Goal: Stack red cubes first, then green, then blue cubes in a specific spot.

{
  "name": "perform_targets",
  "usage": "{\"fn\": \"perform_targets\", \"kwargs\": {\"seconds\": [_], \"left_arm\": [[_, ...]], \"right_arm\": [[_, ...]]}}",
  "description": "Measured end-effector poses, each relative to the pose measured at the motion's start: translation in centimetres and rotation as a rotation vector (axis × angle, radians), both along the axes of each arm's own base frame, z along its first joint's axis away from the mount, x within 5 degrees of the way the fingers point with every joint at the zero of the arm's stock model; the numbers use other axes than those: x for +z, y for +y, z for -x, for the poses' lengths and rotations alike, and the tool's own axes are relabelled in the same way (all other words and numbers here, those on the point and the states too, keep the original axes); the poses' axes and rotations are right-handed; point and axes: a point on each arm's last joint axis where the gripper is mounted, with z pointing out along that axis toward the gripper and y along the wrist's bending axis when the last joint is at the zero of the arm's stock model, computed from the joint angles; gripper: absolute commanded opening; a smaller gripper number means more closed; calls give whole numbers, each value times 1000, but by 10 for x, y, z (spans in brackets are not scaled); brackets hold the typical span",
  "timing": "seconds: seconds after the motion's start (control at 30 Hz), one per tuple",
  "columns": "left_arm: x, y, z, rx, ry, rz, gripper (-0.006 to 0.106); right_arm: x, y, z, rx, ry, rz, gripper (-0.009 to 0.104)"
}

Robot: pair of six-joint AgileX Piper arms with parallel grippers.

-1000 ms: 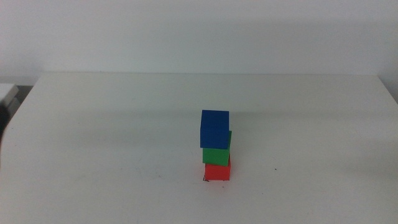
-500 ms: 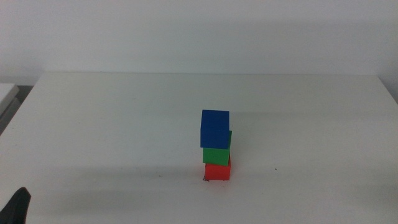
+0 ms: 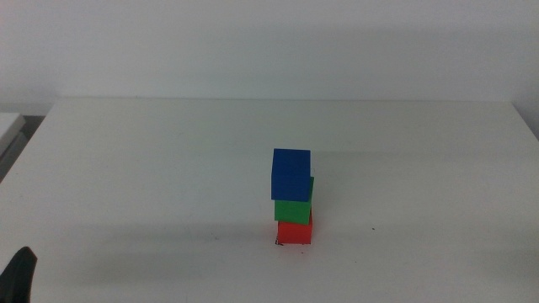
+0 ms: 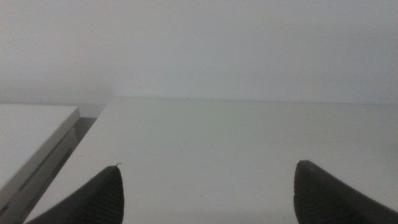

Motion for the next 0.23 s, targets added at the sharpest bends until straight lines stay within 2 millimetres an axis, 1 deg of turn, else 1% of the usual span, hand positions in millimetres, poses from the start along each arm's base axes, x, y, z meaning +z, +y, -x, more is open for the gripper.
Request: {"fn": "perform_targets", "kwargs": {"seconds": [0.23], "left_arm": [[0,0,0,4,-5,-23,94]], "right_arm": [[0,0,0,0,0,0,93]]}}
